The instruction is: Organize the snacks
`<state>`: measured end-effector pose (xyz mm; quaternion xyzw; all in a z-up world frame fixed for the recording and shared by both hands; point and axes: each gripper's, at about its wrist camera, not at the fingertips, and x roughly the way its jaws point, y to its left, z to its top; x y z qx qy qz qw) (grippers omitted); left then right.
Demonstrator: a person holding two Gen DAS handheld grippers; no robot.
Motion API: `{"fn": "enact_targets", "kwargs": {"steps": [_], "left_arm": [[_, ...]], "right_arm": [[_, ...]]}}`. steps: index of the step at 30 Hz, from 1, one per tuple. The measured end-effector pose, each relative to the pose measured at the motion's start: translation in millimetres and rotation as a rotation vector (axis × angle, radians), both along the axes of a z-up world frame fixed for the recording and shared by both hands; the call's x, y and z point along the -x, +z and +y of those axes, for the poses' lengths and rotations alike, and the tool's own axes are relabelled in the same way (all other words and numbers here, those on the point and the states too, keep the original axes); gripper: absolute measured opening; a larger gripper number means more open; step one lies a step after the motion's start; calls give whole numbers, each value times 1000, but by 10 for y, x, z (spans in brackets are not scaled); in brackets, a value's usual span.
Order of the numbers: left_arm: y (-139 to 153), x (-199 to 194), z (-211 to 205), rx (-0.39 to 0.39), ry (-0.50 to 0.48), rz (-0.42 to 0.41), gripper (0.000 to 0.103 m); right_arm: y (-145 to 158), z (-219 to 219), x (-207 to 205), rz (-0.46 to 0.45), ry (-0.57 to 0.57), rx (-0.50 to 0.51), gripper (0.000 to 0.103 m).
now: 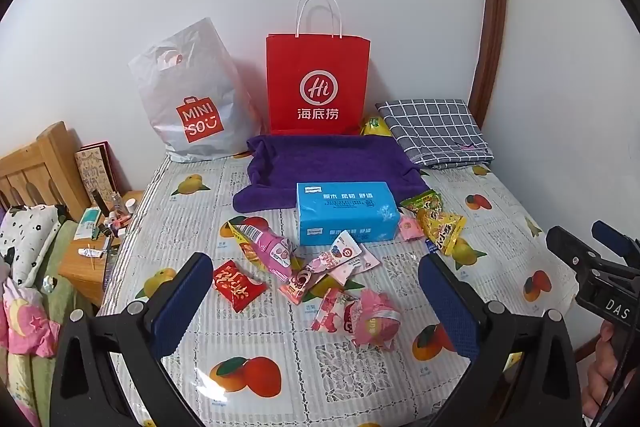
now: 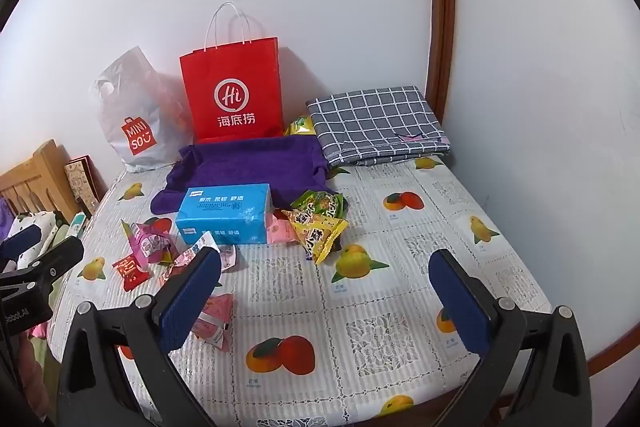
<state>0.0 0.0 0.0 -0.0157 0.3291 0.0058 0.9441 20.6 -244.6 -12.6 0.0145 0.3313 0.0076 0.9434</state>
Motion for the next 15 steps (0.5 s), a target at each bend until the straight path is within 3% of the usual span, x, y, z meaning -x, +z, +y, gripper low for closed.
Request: {"fn": "enact_targets", "kwargs": {"steps": [15], "left_arm": [[-1, -1, 4, 3, 1, -4, 103]], "right_arm": [[5, 2, 15, -4, 2, -2, 102]]}}
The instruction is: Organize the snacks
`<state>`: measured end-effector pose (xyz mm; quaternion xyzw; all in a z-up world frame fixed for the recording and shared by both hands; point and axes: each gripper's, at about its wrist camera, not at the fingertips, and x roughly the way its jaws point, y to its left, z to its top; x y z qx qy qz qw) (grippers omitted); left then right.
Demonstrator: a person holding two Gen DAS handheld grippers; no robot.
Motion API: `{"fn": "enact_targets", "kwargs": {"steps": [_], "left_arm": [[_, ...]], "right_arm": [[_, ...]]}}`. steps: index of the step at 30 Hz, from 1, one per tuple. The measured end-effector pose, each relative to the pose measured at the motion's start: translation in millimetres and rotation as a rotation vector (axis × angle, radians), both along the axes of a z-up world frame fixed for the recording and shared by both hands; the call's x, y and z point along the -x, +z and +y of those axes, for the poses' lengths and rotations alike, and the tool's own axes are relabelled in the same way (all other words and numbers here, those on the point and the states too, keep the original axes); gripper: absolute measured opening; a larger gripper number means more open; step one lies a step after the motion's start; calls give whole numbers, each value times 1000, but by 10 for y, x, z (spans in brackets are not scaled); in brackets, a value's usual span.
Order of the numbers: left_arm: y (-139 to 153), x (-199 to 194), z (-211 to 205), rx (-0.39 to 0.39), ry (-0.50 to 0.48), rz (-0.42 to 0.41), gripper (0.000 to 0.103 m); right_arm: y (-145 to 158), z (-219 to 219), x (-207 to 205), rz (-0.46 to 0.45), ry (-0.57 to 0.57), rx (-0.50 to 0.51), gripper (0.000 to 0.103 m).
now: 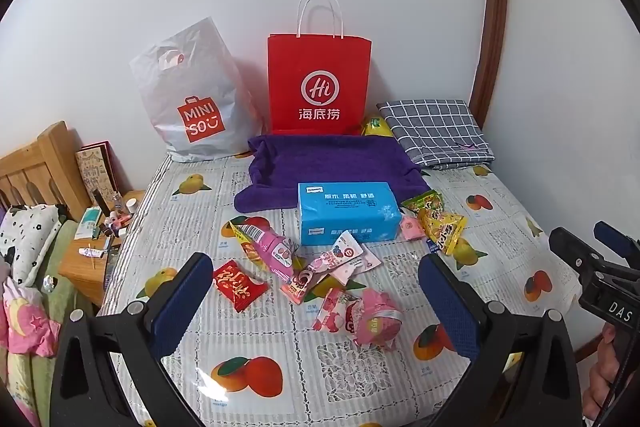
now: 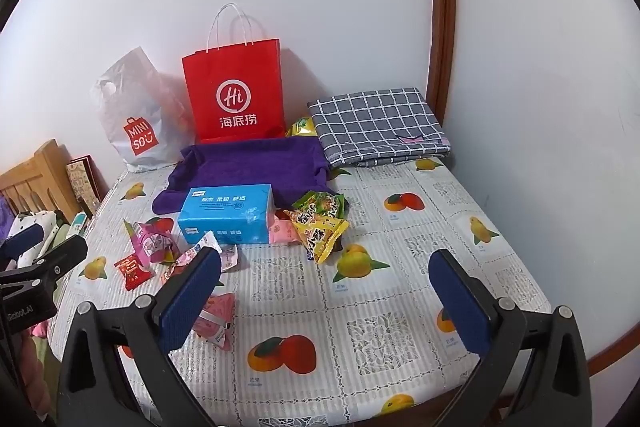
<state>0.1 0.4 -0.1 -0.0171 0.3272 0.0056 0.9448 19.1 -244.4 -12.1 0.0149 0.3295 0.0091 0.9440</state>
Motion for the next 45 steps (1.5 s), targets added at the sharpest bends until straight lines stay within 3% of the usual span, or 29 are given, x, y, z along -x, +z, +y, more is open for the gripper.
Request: {"fn": "enact_targets", "kwargs": {"steps": [17, 31, 38, 45], "left_arm": [[-12, -14, 21, 6, -4, -2, 103], [-175, -294, 33, 23, 0, 39, 103], [-384, -517, 116, 31, 4, 73, 103], [-654, -790, 227, 44, 16, 118, 100]], "right_arm": [[0, 23, -11, 0, 6, 5, 102], [-131, 46, -188, 17, 34, -1, 102], [-328, -13, -416, 37, 20, 26, 102], [-742, -129, -734, 110, 31, -6, 101]]}}
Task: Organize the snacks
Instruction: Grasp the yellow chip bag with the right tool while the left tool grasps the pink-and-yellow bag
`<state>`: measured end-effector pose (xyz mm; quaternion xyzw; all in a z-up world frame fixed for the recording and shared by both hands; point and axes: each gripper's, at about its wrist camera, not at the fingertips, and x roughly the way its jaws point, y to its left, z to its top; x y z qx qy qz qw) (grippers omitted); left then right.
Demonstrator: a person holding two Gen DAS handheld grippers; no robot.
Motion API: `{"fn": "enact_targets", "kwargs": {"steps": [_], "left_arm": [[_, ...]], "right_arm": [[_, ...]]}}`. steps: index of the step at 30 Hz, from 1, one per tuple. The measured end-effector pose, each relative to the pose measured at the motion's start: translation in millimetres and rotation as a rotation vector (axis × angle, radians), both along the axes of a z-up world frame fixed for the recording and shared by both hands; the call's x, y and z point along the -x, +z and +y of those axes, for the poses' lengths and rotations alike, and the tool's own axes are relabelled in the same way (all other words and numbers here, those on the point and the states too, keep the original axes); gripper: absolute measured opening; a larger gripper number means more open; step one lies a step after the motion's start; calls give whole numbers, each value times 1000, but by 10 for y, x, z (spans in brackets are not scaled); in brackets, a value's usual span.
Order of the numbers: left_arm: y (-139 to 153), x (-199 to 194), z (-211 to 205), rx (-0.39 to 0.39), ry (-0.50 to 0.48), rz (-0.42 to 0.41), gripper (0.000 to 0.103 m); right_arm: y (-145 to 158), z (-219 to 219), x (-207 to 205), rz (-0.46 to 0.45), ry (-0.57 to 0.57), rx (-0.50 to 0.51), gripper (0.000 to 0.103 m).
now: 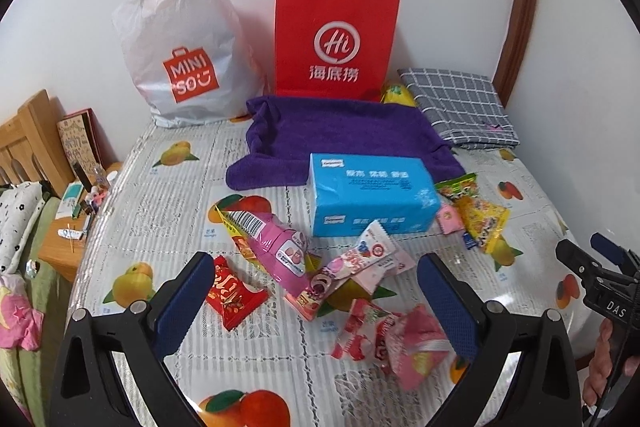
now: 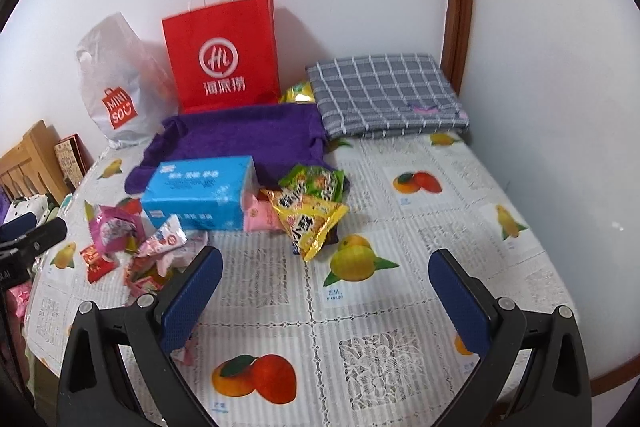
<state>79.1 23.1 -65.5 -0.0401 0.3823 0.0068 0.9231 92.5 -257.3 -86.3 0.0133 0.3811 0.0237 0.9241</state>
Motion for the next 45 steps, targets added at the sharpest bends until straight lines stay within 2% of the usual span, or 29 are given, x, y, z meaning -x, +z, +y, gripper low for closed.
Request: {"fn": "enact_targets", "kwargs": {"steps": [4, 19, 28, 29, 32, 34, 36, 41, 43, 45], "left_arm": [[-148, -159, 55, 1, 8, 24, 100], [-417, -612, 305, 7, 35, 58, 100], [-535, -737, 396, 29, 32, 81, 100], [-543, -728, 402, 29, 31, 82, 100], [-567, -725, 415, 30, 32, 90, 100], [-585, -718, 427, 30, 30, 98, 100], [-596, -691, 439, 25, 32, 103, 100], [-576, -585, 479, 8, 42, 112, 100], [-555, -535, 511, 8, 46, 110, 100], [-537, -483, 537, 11, 49, 108, 100]], "right_arm": [[-226, -45, -200, 42, 1, -31, 97], [-813, 8, -1019, 128, 11, -155, 97], [-933, 122, -1220, 135, 37, -183, 97], [-943, 139, -1235, 136, 40, -180, 94], [-962, 174, -1254, 152, 63, -184, 71], [-944, 186, -1243, 148, 73, -180, 64], [-915, 197, -1219, 146, 82, -171, 52], [-791, 210, -1086, 109, 95, -151, 50], [-761, 206, -1043, 102, 95, -152, 43], [-731, 206, -992, 101, 97, -150, 32]]}}
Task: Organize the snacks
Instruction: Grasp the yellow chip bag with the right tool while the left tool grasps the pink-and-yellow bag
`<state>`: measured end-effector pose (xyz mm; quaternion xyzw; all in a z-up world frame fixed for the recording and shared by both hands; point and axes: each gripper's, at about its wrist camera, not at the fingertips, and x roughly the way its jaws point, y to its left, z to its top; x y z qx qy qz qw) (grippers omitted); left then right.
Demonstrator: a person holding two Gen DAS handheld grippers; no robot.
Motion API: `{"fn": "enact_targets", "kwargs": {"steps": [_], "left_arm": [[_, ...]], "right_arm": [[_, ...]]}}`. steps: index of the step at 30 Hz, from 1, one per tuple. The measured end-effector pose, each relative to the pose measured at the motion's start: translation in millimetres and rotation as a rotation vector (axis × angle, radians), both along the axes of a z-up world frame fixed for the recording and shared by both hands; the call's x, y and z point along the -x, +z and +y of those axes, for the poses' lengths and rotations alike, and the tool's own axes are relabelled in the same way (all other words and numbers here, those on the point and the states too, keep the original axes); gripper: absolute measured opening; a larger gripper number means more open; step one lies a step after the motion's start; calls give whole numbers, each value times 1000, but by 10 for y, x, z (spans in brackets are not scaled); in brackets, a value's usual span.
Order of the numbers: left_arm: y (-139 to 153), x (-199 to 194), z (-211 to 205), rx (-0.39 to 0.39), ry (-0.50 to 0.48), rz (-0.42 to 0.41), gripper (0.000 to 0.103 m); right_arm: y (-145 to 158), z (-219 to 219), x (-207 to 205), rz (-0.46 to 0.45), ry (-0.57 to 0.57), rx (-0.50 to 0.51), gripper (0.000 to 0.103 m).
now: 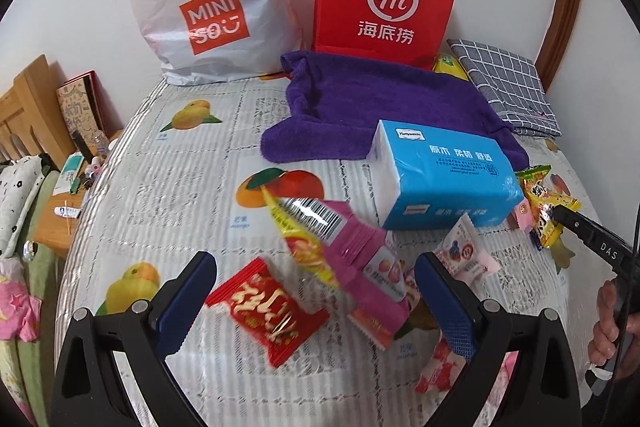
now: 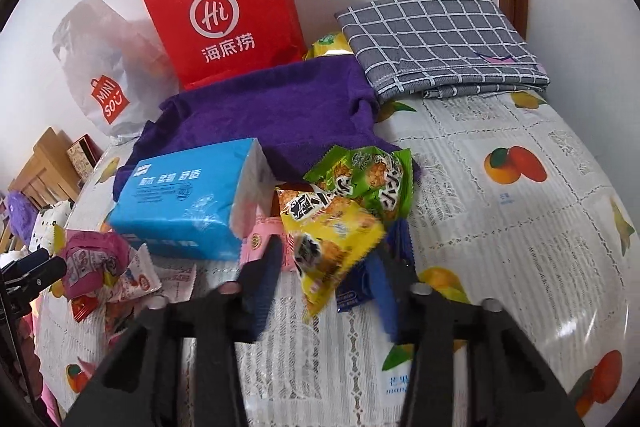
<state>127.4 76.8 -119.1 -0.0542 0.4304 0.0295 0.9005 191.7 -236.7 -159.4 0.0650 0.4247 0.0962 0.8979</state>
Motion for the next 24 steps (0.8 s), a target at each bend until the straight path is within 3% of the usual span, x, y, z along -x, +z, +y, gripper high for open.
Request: {"fn": "enact_targets", "kwargs": {"steps": [4, 9, 15, 17, 24], "left_arm": [[29, 91, 22, -3, 2, -8, 100], [1, 88, 29, -1, -1, -8, 100], [-78, 23, 50, 24, 2, 0, 100], [-90, 11, 53, 30, 0, 1, 100], [-133, -4, 36, 30, -15, 6, 100]], "right_arm": [[27, 0, 68, 1, 9, 3, 31], [-15, -6, 26, -6, -7, 2, 60], [-219, 64, -163, 39, 2, 61, 59], [-283, 72, -181, 51, 19, 70, 49], [-11, -16, 68, -29, 10, 60, 46]]}}
